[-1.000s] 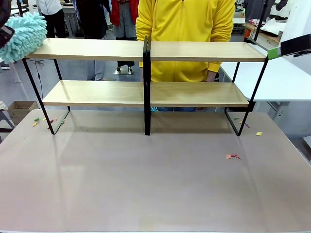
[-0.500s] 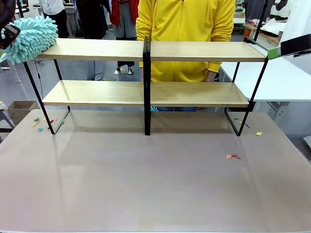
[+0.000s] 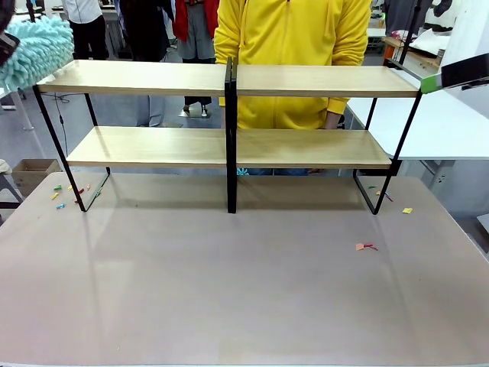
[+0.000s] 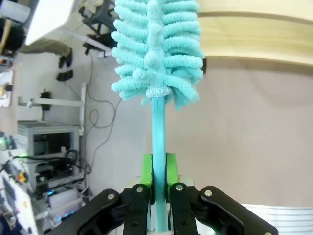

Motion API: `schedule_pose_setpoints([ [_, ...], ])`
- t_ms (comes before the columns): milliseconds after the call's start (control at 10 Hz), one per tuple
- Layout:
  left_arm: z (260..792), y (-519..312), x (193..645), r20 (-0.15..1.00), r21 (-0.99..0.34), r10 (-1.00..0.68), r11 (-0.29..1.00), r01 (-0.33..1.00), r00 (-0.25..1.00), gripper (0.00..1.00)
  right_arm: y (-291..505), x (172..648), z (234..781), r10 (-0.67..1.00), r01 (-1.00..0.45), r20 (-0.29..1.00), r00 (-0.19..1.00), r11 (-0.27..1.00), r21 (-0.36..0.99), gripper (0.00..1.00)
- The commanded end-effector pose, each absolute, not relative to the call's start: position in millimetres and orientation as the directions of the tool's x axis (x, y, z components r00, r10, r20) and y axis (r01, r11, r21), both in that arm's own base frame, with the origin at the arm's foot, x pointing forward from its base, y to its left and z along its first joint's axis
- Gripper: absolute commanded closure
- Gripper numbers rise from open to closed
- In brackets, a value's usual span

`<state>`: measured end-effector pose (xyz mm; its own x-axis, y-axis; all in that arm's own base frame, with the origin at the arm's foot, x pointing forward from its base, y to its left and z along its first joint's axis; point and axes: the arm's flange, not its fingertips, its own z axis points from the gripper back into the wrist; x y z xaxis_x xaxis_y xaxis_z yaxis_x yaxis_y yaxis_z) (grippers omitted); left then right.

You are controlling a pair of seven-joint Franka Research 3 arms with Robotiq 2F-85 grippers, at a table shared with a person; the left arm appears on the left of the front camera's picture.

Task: Clean the shelves.
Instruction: Clean another randomly selected level of the Shelf with the Duster.

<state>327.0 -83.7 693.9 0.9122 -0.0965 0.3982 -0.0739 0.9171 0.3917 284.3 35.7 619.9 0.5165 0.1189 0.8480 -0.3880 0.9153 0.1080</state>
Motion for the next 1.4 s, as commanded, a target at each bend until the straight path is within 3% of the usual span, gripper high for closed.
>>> schedule_pose_setpoints([
  [0, 722.0, -38.3, 295.4, 0.452, 0.229, -0.158, 0.972, 0.056, 0.878, 0.87, 35.1, 284.4, 620.1, 0.117, -0.39, 0.849, 0.516, 0.914, 0.112, 0.0],
  [300, 758.0, 57.3, 232.0, 0.591, -0.062, -0.22, 0.947, 0.316, 0.776, 0.87, 35.1, 284.4, 620.1, 0.117, -0.39, 0.849, 0.516, 0.914, 0.112, 0.0],
  [500, 759.6, 117.8, 203.5, 0.652, -0.221, -0.12, 0.914, 0.34, 0.749, 0.87, 35.1, 284.4, 620.1, 0.117, -0.39, 0.849, 0.516, 0.914, 0.112, 0.0],
  [800, 744.5, 185.5, 192.3, 0.652, -0.414, 0.036, 0.854, 0.316, 0.757, 0.87, 35.1, 284.4, 620.1, 0.117, -0.39, 0.849, 0.516, 0.914, 0.112, 0.0],
  [900, 741.4, 202.5, 192.7, 0.682, -0.412, 0.05, 0.851, 0.326, 0.73, 0.87, 35.1, 284.4, 620.1, 0.117, -0.39, 0.849, 0.516, 0.914, 0.112, 0.0],
  [1000, 740.8, 201.7, 203.8, 0.641, -0.374, 0.065, 0.897, 0.237, 0.765, 0.87, 35.1, 284.4, 620.1, 0.117, -0.39, 0.849, 0.516, 0.914, 0.112, 0.0],
  [1100, 733.0, 195.8, 187.8, 0.655, -0.407, 0.046, 0.862, 0.301, 0.754, 0.87, 35.1, 284.4, 620.1, 0.117, -0.39, 0.849, 0.516, 0.914, 0.112, 0.0],
  [1300, 733.0, 195.8, 187.8, 0.655, -0.407, 0.046, 0.862, 0.301, 0.754, 0.87, 35.1, 284.4, 620.1, 0.117, -0.39, 0.849, 0.516, 0.914, 0.112, 0.0],
])
